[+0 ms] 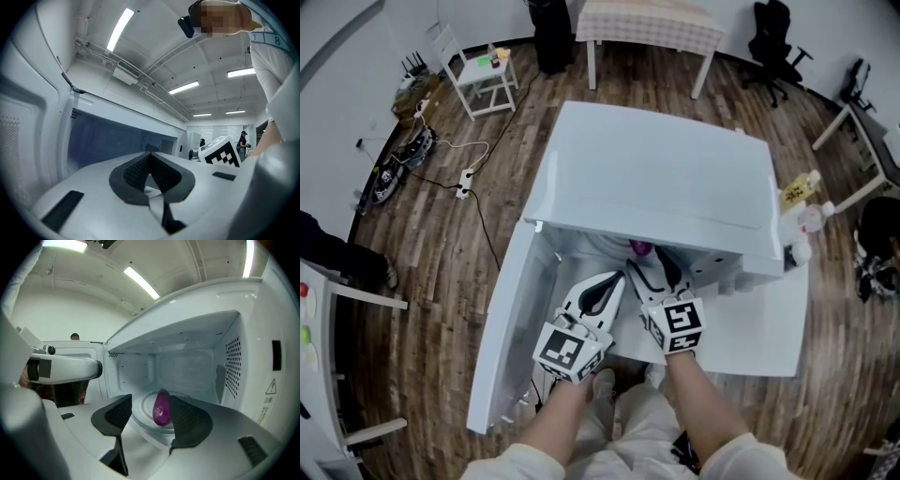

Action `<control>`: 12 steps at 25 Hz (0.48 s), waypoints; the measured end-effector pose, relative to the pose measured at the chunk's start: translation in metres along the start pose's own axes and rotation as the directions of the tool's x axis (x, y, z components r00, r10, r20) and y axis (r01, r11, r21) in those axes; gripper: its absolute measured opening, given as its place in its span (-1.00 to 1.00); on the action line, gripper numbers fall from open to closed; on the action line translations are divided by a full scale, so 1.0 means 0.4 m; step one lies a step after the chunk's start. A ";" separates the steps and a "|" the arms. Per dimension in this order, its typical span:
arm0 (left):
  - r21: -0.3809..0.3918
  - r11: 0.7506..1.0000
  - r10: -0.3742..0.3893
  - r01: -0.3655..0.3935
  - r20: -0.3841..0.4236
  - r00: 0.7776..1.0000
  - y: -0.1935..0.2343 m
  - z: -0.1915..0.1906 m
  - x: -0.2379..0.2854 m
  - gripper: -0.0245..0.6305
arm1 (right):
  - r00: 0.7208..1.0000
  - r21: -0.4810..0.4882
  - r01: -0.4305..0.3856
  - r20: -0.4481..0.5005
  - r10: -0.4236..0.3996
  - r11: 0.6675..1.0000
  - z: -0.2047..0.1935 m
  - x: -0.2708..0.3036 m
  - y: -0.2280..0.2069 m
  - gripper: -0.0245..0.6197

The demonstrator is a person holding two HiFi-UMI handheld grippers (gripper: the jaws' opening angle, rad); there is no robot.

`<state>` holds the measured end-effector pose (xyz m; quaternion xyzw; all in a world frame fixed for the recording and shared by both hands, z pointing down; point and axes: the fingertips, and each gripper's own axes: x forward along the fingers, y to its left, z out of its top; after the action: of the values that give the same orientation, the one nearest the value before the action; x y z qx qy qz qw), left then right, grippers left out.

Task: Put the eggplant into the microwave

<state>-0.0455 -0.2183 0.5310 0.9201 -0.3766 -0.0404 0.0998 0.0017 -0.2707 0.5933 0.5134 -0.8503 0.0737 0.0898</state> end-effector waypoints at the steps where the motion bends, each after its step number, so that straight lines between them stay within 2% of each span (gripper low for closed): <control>1: 0.003 1.000 -0.004 0.004 0.000 1.000 -0.005 0.003 -0.002 -0.93 | 1.000 0.001 -0.005 0.009 0.005 1.000 0.008 -0.008 0.004 -0.08; 12: 0.045 0.998 -0.046 0.046 -0.007 0.999 -0.056 0.040 -0.019 -0.93 | 0.997 -0.014 -0.029 0.066 0.030 0.999 0.068 -0.102 0.044 -0.22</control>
<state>-0.0380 -0.1998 0.5105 0.9306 -0.3560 -0.0313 0.0791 0.0027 -0.2334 0.5567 0.5022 -0.8608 0.0525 0.0637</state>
